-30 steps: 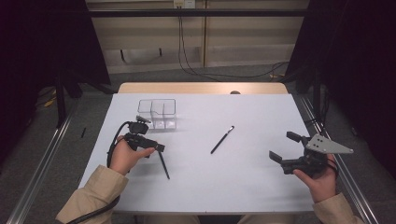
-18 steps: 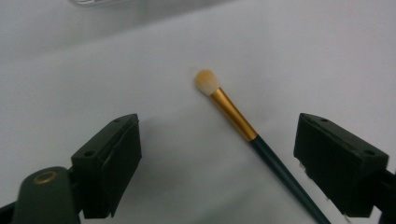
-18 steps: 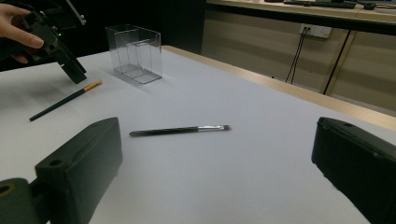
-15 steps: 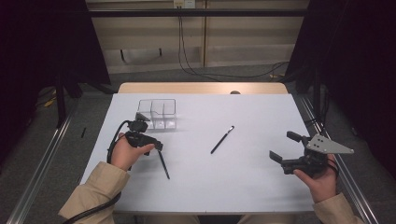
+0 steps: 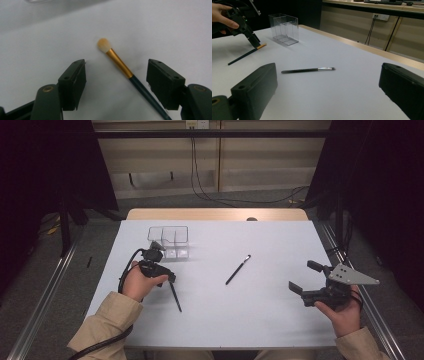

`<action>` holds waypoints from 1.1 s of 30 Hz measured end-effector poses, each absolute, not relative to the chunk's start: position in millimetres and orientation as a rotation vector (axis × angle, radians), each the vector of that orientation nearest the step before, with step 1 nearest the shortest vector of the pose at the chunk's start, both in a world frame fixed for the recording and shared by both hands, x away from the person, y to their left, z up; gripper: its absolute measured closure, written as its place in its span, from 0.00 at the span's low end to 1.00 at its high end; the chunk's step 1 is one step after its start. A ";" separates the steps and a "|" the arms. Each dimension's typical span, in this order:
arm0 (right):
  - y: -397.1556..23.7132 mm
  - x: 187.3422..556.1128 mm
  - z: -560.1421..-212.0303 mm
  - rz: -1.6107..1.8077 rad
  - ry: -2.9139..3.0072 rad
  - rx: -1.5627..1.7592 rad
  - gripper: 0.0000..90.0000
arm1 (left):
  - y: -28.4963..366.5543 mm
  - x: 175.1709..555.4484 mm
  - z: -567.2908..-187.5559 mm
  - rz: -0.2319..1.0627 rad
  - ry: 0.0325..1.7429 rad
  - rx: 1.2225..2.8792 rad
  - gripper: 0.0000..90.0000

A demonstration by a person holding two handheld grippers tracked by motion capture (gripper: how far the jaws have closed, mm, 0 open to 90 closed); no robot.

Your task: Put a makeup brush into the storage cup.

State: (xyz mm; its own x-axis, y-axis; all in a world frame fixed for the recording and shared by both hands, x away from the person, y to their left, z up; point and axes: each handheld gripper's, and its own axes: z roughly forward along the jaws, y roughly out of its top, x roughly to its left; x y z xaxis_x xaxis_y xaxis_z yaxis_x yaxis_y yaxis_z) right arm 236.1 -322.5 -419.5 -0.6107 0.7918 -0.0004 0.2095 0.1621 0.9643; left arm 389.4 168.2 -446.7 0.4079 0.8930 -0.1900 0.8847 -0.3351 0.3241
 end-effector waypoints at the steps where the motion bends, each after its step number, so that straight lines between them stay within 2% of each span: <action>1: -322.5 236.1 -419.5 1.466 1.926 0.946 0.02 | 167.1 389.1 -446.6 0.051 1.515 2.319 0.37; 7: -322.7 236.0 -419.3 1.462 1.928 0.946 0.02 | 161.9 388.6 -448.9 0.085 1.489 2.363 0.43; 11: -322.5 236.1 -419.5 1.460 1.931 0.951 0.02 | 159.0 387.3 -448.9 0.121 1.441 2.400 0.55; 22: -322.0 236.5 -419.9 1.460 1.933 0.948 0.02 | 155.4 386.7 -447.9 0.139 1.441 2.437 0.77; 27: -322.0 236.7 -420.0 1.460 1.934 0.948 0.02 | 153.6 387.8 -447.4 0.062 1.450 2.441 0.92; 33: -322.8 236.7 -420.1 1.460 1.933 0.950 0.02 | 153.1 390.2 -447.5 0.047 1.449 2.454 0.93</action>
State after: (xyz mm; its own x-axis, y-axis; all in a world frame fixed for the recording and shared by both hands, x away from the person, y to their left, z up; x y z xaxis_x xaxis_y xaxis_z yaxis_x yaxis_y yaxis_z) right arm 236.7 -322.8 -420.1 -0.6104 0.7921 -0.0012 0.2156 0.1675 0.9620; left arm 390.2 153.1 -447.5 0.4933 0.8617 -0.1184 0.8523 -0.4517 0.2637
